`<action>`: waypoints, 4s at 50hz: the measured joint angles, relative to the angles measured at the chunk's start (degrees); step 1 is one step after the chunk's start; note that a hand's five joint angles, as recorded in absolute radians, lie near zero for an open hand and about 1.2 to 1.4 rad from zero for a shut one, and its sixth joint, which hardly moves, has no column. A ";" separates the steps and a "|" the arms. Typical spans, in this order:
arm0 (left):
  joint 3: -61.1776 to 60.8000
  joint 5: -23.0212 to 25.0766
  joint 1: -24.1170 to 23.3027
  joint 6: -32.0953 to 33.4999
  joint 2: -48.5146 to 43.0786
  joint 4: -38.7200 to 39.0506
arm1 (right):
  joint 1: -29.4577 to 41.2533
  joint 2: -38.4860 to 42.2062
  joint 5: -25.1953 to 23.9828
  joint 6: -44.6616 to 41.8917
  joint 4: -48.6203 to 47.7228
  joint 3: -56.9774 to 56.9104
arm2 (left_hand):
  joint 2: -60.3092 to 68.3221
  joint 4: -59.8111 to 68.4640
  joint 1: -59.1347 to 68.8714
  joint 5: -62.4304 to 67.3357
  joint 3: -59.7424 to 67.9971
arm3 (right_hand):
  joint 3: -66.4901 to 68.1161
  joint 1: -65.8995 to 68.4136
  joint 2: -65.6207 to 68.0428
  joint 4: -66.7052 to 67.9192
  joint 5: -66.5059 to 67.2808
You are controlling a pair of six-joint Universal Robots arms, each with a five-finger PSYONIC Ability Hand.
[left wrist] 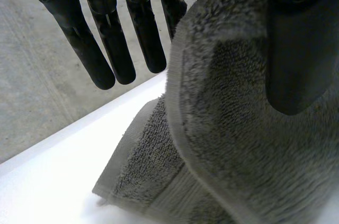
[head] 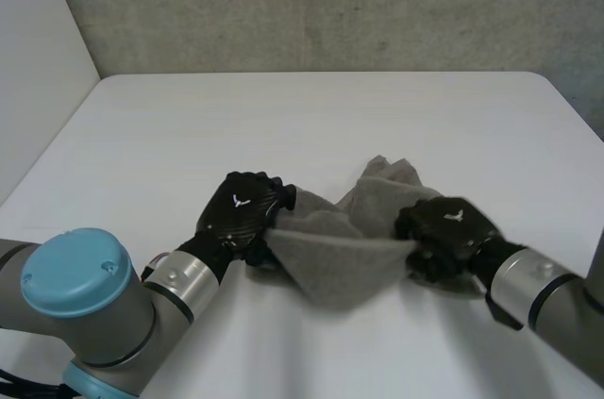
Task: Fold the towel.
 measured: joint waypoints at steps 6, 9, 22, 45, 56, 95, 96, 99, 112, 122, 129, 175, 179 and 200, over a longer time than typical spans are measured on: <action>0.45 1.12 0.64 -0.09 -0.79 0.06 | -6.11 -1.55 -0.31 4.57 -2.36 -0.67 | 0.00 0.00 0.00 -0.02 0.00 | 0.03 0.01 0.00 0.00 0.05; 0.93 1.21 0.93 -0.10 -1.48 0.09 | -8.31 -2.03 -0.43 6.30 -2.71 -1.17 | 0.00 0.00 0.00 -0.01 0.05 | 0.10 0.01 0.00 0.00 0.18; 3.84 0.94 1.07 -1.55 -5.40 -0.75 | -11.52 -2.16 0.24 7.85 -3.05 -1.39 | 0.00 0.00 0.01 0.00 0.07 | 0.30 0.01 0.00 0.00 0.20; 11.19 3.33 0.22 -22.51 -5.69 -18.85 | -11.32 -2.07 -0.14 8.07 -3.12 -0.57 | 1.19 1.61 1.69 1.81 1.77 | -9.99 -7.70 -9.86 -10.02 -9.66; 19.94 2.05 -0.82 -22.60 -12.23 -19.17 | -10.99 -5.78 -0.41 8.02 -3.41 0.41 | 1.19 1.61 1.68 1.80 1.72 | -9.92 -7.66 -9.81 -10.00 -9.65; 34.67 -6.35 -3.03 -24.96 -6.67 -20.51 | -0.01 -7.86 -4.64 0.95 -8.57 -16.14 | 34.88 35.07 33.27 36.03 36.73 | 0.39 2.12 0.00 0.09 0.17; 37.04 -7.20 -2.35 -23.53 -5.43 -20.03 | 0.75 -8.07 -4.57 -0.38 -11.18 -17.55 | 34.88 35.07 33.27 36.03 36.75 | 0.39 2.13 -0.03 0.09 0.17; 42.35 -8.92 -1.08 -19.51 -2.55 -18.74 | 2.59 -8.85 -3.70 -3.35 -20.36 -20.33 | 34.88 35.08 33.27 36.04 36.84 | 0.40 2.14 0.32 0.10 0.17; 47.83 -12.50 -0.27 0.15 12.87 -3.74 | 7.25 -9.39 3.71 -7.43 -35.50 -33.83 | 34.88 35.08 33.28 36.27 36.89 | 0.57 2.17 0.49 0.15 0.53; 22.52 -7.29 0.63 2.95 18.92 -1.49 | 7.61 -1.02 0.47 -15.85 -7.86 -37.97 | 34.88 35.08 33.29 36.30 36.95 | 0.61 2.17 0.49 0.19 0.53; 4.95 -4.02 0.97 6.20 18.87 -2.13 | 7.90 1.81 1.24 -24.36 1.07 -31.31 | 35.13 35.09 35.13 36.30 36.98 | 0.62 2.17 0.49 0.19 0.53; -15.67 -4.37 5.81 11.22 24.91 -19.15 | 4.01 1.99 14.77 -11.34 -9.15 -3.01 | -25.23 -24.95 -24.70 -25.83 -24.87 | 0.62 2.17 0.49 0.19 0.53; -17.54 -4.62 7.69 6.91 26.87 -20.22 | 4.17 2.02 14.71 -11.26 -9.17 -2.81 | -25.23 -24.96 -24.70 -25.82 -24.87 | 0.62 2.17 0.49 0.19 0.53; -17.32 -4.78 13.21 -5.30 17.58 -19.77 | 4.41 1.82 14.79 -11.78 -10.02 -1.10 | -18.96 -18.54 -18.55 -18.26 -18.32 | 0.62 2.17 0.50 0.19 0.53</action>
